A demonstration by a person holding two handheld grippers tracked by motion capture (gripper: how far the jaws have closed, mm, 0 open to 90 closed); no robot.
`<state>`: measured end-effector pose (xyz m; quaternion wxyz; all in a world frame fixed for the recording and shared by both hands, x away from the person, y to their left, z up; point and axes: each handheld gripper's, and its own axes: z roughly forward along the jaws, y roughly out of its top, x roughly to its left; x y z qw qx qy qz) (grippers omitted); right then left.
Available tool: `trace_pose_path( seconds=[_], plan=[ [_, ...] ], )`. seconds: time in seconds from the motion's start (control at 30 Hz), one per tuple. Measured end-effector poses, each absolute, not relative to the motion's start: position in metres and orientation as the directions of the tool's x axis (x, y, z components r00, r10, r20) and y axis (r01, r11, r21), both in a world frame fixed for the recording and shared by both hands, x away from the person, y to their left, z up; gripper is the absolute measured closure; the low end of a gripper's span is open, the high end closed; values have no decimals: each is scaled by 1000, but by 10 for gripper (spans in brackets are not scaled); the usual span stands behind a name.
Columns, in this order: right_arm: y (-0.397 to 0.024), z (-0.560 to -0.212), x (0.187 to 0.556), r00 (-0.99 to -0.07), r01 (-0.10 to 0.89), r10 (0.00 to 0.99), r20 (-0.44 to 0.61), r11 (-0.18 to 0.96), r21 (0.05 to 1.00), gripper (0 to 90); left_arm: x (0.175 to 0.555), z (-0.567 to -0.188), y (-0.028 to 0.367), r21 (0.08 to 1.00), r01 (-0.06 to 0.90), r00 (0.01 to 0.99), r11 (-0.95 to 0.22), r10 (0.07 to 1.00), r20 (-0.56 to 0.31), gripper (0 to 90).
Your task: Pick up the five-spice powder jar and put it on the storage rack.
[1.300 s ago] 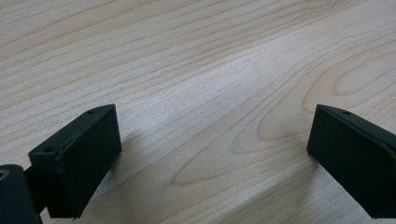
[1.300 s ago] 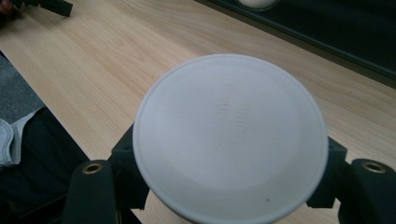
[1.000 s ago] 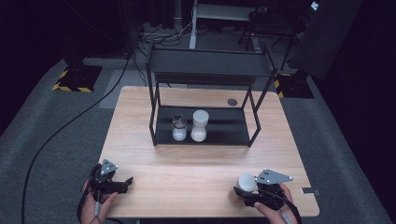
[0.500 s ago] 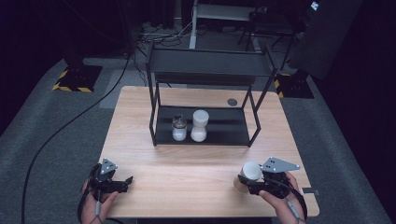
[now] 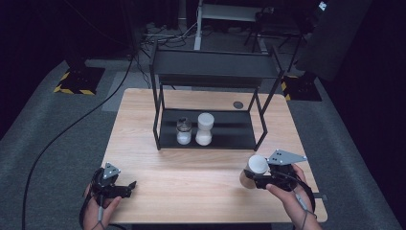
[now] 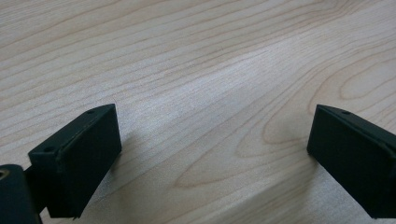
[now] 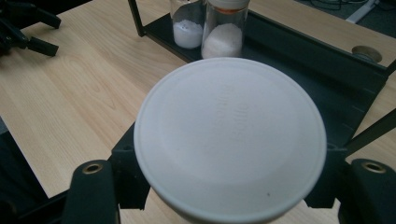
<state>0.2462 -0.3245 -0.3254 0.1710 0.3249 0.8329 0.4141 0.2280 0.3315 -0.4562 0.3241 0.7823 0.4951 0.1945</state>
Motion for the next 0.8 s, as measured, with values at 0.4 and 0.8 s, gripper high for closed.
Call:
trace_pose_path(
  seconds=[0.4, 0.8],
  plan=[
    [-329, -311, 263, -735, 388, 678, -14, 437, 811, 332, 228, -456, 331, 701, 647, 433, -300, 901, -14, 22],
    [-332, -306, 283, -731, 394, 682, -12, 437, 808, 332, 228, -456, 331, 699, 650, 430, -298, 903, -16, 22]
  ],
)
